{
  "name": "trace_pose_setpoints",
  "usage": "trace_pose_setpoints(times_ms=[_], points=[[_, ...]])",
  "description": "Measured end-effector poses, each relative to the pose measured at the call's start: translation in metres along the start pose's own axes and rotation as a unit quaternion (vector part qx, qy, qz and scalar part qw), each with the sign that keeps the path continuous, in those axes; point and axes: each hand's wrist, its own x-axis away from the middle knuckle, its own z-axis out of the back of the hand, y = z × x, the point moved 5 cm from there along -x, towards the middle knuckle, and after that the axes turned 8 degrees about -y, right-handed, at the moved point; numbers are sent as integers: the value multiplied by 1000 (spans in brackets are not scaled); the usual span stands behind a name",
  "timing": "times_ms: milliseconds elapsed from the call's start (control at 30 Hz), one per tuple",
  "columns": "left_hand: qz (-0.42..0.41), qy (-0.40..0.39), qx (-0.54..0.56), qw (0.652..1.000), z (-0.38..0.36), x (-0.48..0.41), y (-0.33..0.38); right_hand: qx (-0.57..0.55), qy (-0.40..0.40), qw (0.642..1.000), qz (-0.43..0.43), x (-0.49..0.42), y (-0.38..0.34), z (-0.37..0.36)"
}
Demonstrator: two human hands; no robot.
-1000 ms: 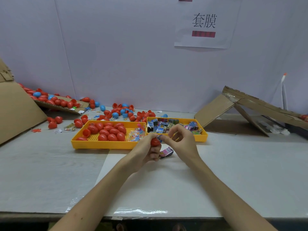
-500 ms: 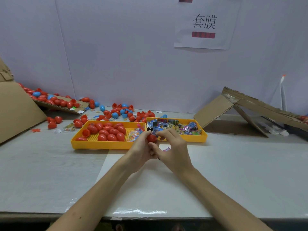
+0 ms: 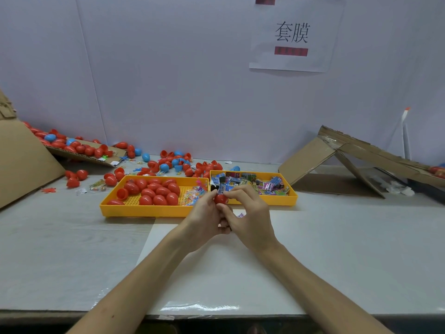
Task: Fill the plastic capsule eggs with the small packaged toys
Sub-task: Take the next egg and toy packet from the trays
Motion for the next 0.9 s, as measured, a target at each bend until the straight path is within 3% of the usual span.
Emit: trace_pose_setpoints(times_ms=[400,667,900], points=[[-36,-1,34,999,7,-4,1,2,11,1000,9,-1,2,3],[-54,-53,158,984,9,2,7,-2,35,999,18,-3,-2,10],[-56,-69,193,977,10,4,8,13,44,999,23,-2,-3,10]])
